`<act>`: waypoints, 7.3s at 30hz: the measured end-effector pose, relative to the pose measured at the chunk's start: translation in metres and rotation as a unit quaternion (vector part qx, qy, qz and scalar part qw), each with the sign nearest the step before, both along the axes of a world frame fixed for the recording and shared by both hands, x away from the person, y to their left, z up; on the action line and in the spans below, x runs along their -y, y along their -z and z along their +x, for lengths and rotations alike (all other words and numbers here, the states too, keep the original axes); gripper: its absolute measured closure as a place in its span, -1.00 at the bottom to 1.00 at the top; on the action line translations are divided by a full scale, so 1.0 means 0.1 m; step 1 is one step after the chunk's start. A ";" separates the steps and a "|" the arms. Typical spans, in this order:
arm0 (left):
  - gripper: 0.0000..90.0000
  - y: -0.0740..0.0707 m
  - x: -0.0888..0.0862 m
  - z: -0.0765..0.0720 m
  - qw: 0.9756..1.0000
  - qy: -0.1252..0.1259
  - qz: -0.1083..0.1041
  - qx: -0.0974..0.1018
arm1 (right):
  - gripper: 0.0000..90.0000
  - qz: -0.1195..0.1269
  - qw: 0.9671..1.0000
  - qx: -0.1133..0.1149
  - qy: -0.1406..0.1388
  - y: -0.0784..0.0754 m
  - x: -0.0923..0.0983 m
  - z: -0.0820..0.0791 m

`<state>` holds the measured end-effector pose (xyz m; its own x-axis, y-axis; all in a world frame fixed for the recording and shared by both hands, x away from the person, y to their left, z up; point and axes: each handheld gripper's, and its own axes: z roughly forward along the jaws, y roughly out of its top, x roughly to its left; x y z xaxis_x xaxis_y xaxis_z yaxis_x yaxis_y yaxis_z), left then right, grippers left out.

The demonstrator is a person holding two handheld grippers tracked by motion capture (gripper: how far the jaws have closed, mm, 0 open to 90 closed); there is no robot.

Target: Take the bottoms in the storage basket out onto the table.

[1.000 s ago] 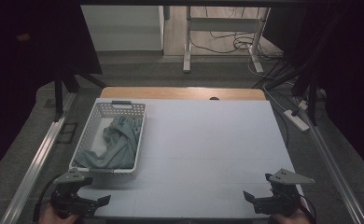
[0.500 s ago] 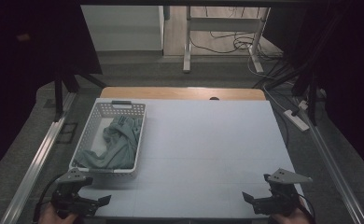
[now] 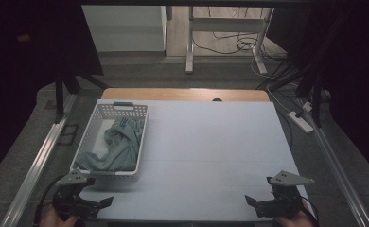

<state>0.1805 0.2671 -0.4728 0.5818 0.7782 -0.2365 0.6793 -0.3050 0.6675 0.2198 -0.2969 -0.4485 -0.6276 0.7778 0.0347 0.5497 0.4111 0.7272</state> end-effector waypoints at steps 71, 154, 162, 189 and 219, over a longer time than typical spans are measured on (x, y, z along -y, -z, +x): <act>-1.00 -0.22 0.27 0.55 0.999 0.037 0.022 0.032 | -1.00 -0.015 1.000 -0.019 -0.009 0.02 -0.03 0.03; -1.00 0.21 0.42 1.98 0.984 0.005 0.140 -0.105 | -1.00 -0.031 0.999 -0.025 -0.020 0.04 -0.07 0.04; -1.00 0.32 0.45 2.04 0.981 0.015 0.136 -0.136 | -1.00 -0.033 0.999 -0.025 -0.022 0.04 -0.07 0.04; 0.43 0.16 0.43 2.01 0.975 -0.033 0.131 -0.174 | -1.00 -0.037 0.999 -0.022 -0.029 0.04 -0.08 0.03; 0.46 -0.61 0.30 1.79 0.997 -0.030 0.058 -0.050 | -1.00 -0.036 0.999 -0.024 -0.027 0.04 -0.07 0.03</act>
